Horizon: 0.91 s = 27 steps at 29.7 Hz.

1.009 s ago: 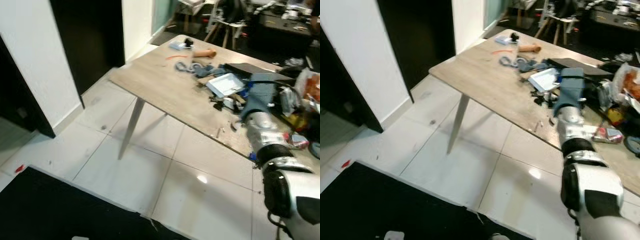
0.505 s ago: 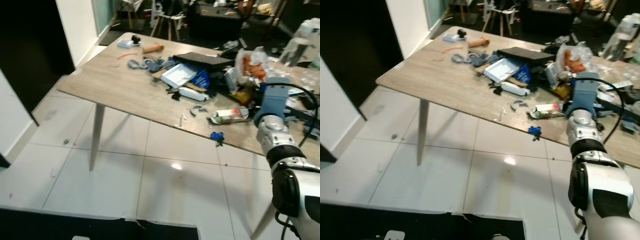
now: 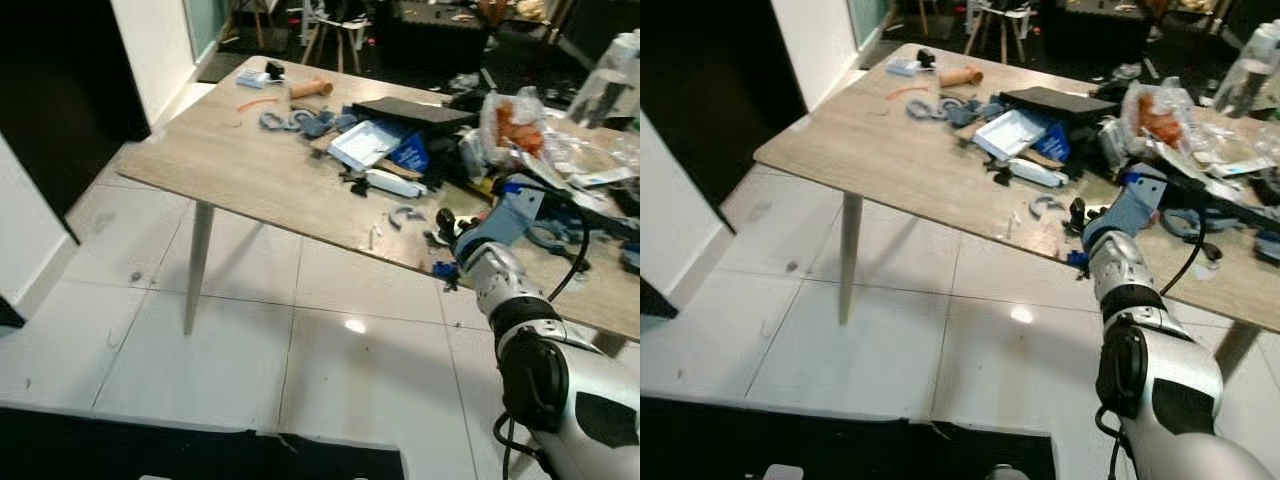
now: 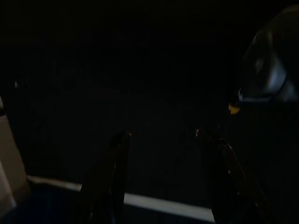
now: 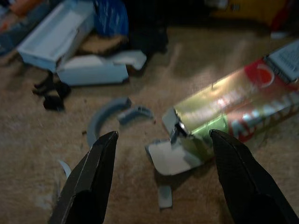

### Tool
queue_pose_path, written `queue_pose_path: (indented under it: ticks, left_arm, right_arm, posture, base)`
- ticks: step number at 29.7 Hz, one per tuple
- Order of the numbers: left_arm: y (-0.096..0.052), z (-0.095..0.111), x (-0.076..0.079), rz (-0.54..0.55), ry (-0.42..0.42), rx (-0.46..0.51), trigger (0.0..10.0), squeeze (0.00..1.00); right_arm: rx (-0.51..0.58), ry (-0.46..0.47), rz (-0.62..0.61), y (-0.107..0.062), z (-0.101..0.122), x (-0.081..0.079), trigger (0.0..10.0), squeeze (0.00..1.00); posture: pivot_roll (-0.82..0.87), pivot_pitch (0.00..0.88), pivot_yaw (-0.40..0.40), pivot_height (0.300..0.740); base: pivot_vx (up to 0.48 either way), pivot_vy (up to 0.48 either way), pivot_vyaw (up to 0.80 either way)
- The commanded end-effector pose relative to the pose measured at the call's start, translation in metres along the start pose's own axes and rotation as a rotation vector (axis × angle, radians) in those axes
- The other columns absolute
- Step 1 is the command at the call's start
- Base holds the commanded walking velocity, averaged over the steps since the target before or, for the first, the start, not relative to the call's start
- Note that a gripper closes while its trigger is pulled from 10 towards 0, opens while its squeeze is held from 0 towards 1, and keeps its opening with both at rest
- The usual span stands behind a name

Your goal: Picking trash to rubbish bin

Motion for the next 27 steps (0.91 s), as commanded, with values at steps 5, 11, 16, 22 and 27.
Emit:
queue_pose_path:
  ticks: [5, 11, 16, 22, 27]
  left_arm:
    - [-0.003, -0.014, 0.003, -0.02, 0.022, -0.03, 10.0, 0.0]
    - [-0.002, -0.013, 0.0, -0.017, -0.005, -0.025, 10.0, 0.0]
    - [0.0, -0.003, -0.001, -0.011, -0.018, -0.007, 10.0, 0.0]
    - [0.001, 0.006, -0.001, -0.013, -0.03, 0.005, 10.0, 0.0]
    - [0.002, 0.007, 0.001, -0.018, -0.031, 0.006, 10.0, 0.0]
  right_arm:
    - [0.011, -0.005, 0.022, 0.001, 0.004, -0.007, 10.0, 0.0]
    - [0.094, -0.04, 0.176, 0.001, 0.024, -0.032, 10.0, 0.0]
    - [0.118, -0.07, 0.23, 0.001, 0.028, -0.041, 10.0, 0.0]
    - [0.135, -0.199, 0.227, 0.001, 0.031, -0.043, 10.0, 0.0]
    - [0.13, -0.226, 0.233, 0.0, 0.03, -0.043, 10.0, 0.0]
  posture:
    - [0.15, 0.087, 0.002, 0.74]
    - [0.13, 0.078, 0.0, 0.74]
    - [0.12, 0.065, -0.008, 0.74]
    - [0.11, 0.055, -0.015, 0.74]
    - [0.1, 0.05, -0.019, 0.74]
  base:
    - [0.0, 0.0, 0.0]
    - [0.0, 0.0, -0.13]
    - [0.0, 0.0, -0.8]
    - [0.234, 0.0, -0.53]
    - [0.434, 0.0, 0.0]
Point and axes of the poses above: a point about 5 cm out from each wrist's last joint towards the gripper, its own y axis pointing out of the wrist towards the gripper, its own z axis along the axis of the wrist's last joint, x = y × z, the point moved 2 cm from there along y, pointing out of the wrist towards the gripper, and after that the axes turned 4 degrees about y, right-handed, at the moved point
